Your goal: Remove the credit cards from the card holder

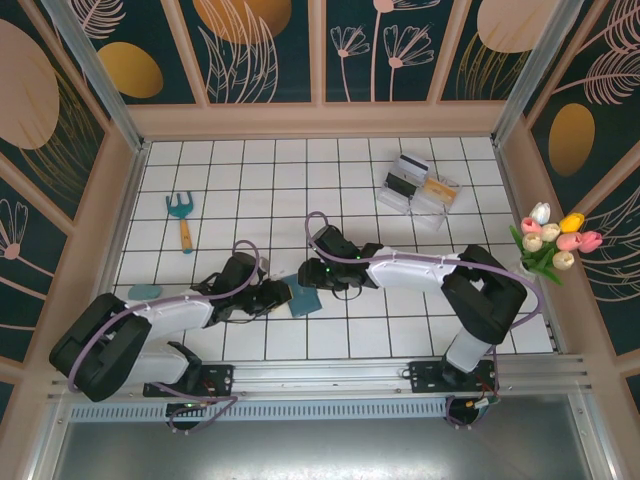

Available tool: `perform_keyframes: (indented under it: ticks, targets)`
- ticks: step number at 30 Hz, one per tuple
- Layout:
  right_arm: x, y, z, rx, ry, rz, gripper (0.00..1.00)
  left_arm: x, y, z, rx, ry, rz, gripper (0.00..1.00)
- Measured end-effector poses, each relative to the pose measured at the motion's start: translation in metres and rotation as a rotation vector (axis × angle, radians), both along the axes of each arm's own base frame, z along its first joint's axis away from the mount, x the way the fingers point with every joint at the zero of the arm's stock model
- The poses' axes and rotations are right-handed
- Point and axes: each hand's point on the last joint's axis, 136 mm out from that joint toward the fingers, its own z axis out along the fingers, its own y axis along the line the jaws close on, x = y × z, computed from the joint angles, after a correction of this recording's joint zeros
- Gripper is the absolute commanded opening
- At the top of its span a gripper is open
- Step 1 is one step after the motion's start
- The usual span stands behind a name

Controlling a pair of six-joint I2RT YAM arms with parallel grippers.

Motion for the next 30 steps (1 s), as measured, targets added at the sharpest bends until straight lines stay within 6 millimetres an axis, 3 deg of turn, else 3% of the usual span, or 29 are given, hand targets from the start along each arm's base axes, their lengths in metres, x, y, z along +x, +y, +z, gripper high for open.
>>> perform_keyframes:
  ticks: [9,14,21,24,30]
  targets:
    - [-0.007,0.003,-0.008,0.0,0.031,0.032,0.47,0.004,-0.003,0.002,-0.011,-0.019,-0.002,0.22]
    - [-0.01,-0.001,-0.017,-0.016,0.049,0.035,0.47,0.005,-0.004,0.0,-0.009,-0.025,-0.006,0.04]
    - [-0.005,-0.004,-0.017,-0.032,0.025,0.014,0.48,0.011,-0.004,0.001,0.007,-0.045,0.0,0.0]
    - [0.004,-0.01,-0.008,-0.034,-0.013,-0.019,0.48,0.022,-0.003,0.006,0.04,-0.076,0.012,0.0]
    - [0.028,-0.028,0.031,0.02,-0.109,-0.108,0.49,0.056,-0.004,0.032,0.092,-0.182,0.05,0.0]
